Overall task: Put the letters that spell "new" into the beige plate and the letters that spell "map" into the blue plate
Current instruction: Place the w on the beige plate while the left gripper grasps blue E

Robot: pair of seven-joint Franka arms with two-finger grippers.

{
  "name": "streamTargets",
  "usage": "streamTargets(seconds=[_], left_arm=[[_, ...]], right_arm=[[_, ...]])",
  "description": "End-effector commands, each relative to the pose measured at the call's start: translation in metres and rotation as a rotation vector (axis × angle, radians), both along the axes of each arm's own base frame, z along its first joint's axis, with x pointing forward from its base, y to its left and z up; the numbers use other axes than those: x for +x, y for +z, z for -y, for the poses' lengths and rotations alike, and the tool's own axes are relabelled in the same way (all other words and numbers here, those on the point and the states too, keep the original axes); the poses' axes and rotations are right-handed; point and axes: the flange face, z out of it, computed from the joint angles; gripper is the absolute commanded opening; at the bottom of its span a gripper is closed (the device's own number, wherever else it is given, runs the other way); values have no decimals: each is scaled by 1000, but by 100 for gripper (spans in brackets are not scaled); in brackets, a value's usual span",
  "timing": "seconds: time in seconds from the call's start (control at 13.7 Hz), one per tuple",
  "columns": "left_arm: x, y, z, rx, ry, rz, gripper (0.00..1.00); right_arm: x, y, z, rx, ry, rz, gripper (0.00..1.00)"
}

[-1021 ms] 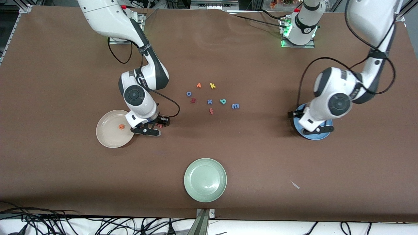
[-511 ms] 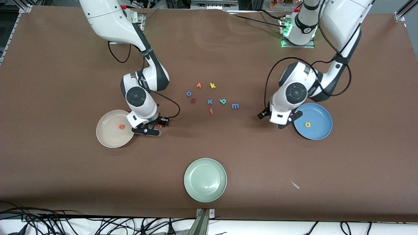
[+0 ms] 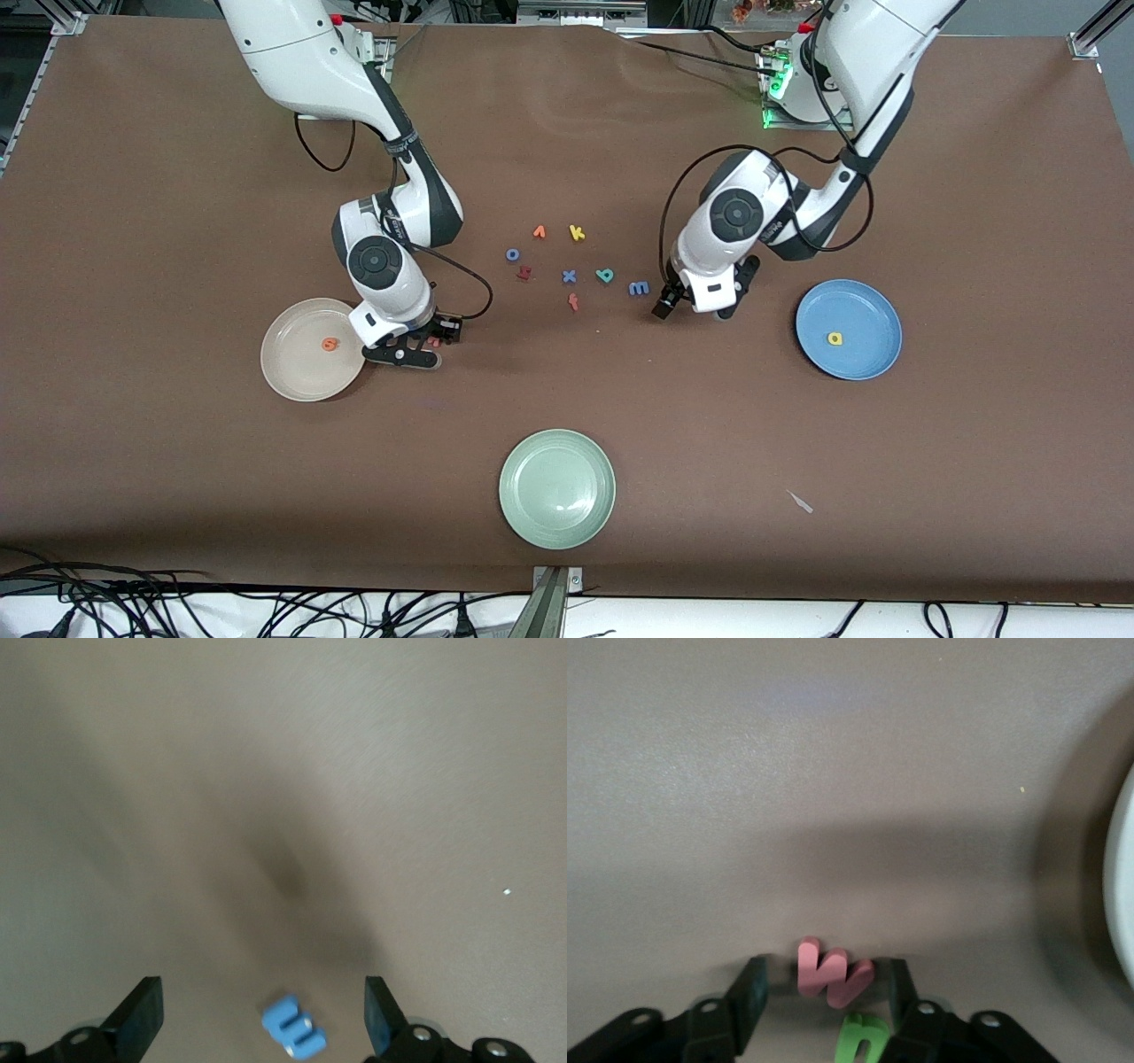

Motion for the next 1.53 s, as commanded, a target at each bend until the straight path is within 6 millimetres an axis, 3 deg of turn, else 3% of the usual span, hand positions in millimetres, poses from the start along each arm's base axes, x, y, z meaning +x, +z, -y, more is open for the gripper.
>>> streamTargets(seconds=[0.0, 0.22, 0.29, 0.44, 0.58, 0.73, 0.95, 1.24, 1.39, 1.46], left_arm=[[-13, -2, 16, 15, 173, -10, 100], [-14, -13, 22, 48, 328, -12, 100], [-13, -23, 28, 49, 381, 8, 100], [-19, -39, 36, 87, 390, 44, 100], [-15, -43, 39, 92, 431, 58, 100], [-15, -42, 39, 90, 437, 59, 100], [-19, -46, 45, 94, 457, 52, 100], [-25, -48, 56, 91, 460, 54, 97], [-25, -47, 56, 92, 463, 53, 84], [-25, -47, 56, 92, 466, 53, 81]], right_arm=[[-4, -2, 0, 3, 4, 13, 57], [-6, -6, 2, 3, 8, 18, 45], [-7, -6, 2, 2, 12, 15, 35], [-5, 1, 4, 4, 42, 16, 24], [2, 19, 14, -2, 62, 5, 23], [16, 48, 44, -27, 103, -38, 23], [35, 82, 103, -55, 205, -78, 23], [44, 80, 193, -82, 303, -118, 25], [43, 73, 210, -77, 315, -121, 26], [41, 68, 222, -74, 314, -114, 31]])
